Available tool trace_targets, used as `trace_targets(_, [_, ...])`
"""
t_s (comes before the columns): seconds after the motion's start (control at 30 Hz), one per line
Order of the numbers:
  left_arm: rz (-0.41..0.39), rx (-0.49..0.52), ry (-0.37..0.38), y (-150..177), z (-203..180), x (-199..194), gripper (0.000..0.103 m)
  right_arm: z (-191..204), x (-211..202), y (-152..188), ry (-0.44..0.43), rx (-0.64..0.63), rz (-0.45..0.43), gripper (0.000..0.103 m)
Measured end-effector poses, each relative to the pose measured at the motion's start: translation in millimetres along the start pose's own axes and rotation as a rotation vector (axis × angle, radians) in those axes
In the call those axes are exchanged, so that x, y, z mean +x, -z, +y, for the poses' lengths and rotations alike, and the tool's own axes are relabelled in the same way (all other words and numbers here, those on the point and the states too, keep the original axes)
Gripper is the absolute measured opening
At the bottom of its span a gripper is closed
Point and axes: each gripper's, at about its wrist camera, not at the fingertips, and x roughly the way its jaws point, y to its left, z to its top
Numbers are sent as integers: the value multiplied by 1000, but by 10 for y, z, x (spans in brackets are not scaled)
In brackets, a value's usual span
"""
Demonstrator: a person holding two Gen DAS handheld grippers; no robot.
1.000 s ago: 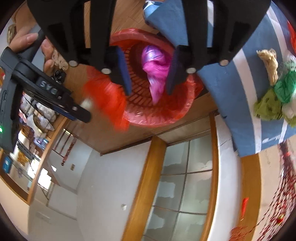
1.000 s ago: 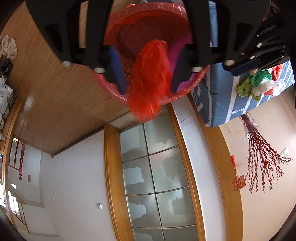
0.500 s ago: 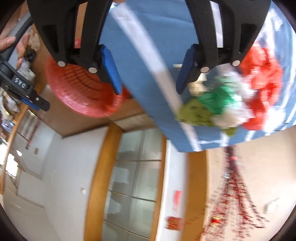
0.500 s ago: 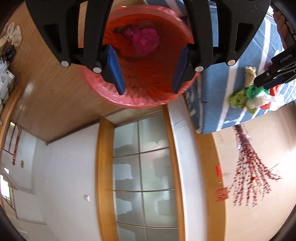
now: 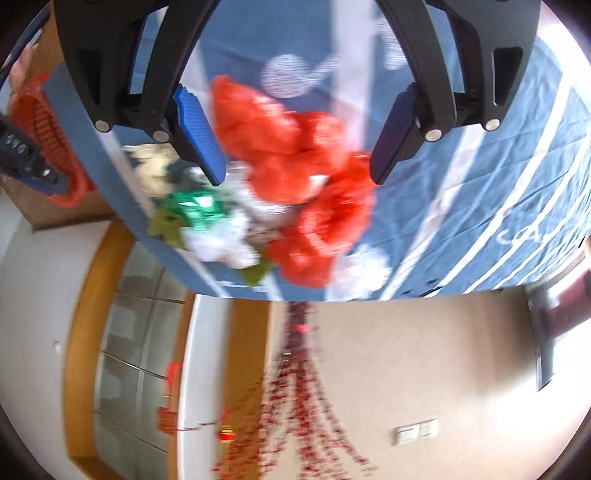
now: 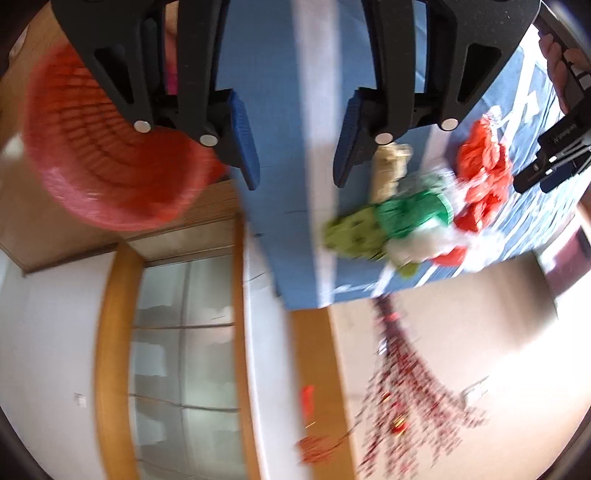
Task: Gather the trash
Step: 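Return to the table and grasp the crumpled beige bag with the right tool, then grasp the white plastic bag with the left tool while the right tool holds the beige bag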
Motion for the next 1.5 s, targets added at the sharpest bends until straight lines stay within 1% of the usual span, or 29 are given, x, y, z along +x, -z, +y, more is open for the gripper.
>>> trace_targets(0.03, [3, -11, -12, 1, 86, 4, 79, 104, 109, -2, -15, -7, 24, 35])
trace_targets(0.13, [8, -38, -31, 22, 294, 5, 79, 325, 275, 12, -35, -27, 51, 34])
trace_targets(0.3, [10, -70, -48, 24, 526, 9, 79, 487, 406, -15, -54, -23, 69, 34])
trace_targets(0.7, [32, -97, -30, 73, 631, 108, 79, 618, 724, 29, -58, -28, 156, 34])
trace_targets(0.77, [34, -98, -28, 70, 633, 118, 79, 630, 756, 46, -55, -29, 166, 31])
trace_targets(0.8, [34, -97, -26, 71, 626, 122, 79, 638, 772, 53, -54, -30, 171, 27])
trace_targets(0.9, [37, -91, -16, 72, 588, 129, 79, 645, 805, 74, -47, -32, 178, 26])
trace_targets(0.93, [37, -88, -13, 71, 573, 130, 79, 643, 810, 80, -44, -33, 179, 23])
trace_targets(0.97, [36, -84, -11, 68, 554, 131, 79, 643, 811, 83, -42, -33, 179, 23])
trace_targets(1.03, [37, -77, -2, 53, 504, 136, 79, 636, 813, 85, -38, -32, 178, 20])
trace_targets(1.17, [36, -60, 36, 2, 367, 133, 79, 557, 762, 91, -18, -31, 168, 18])
trace_targets(1.33, [25, -28, 109, -157, 46, 132, 79, 348, 564, 94, 25, -22, 131, 18])
trace_targets(1.43, [21, -32, 169, -318, -161, 155, 79, 223, 448, 84, 46, -19, 111, 18])
trace_targets(1.5, [17, -24, 195, -449, -335, 205, 79, 142, 397, 82, 53, -10, 104, 18])
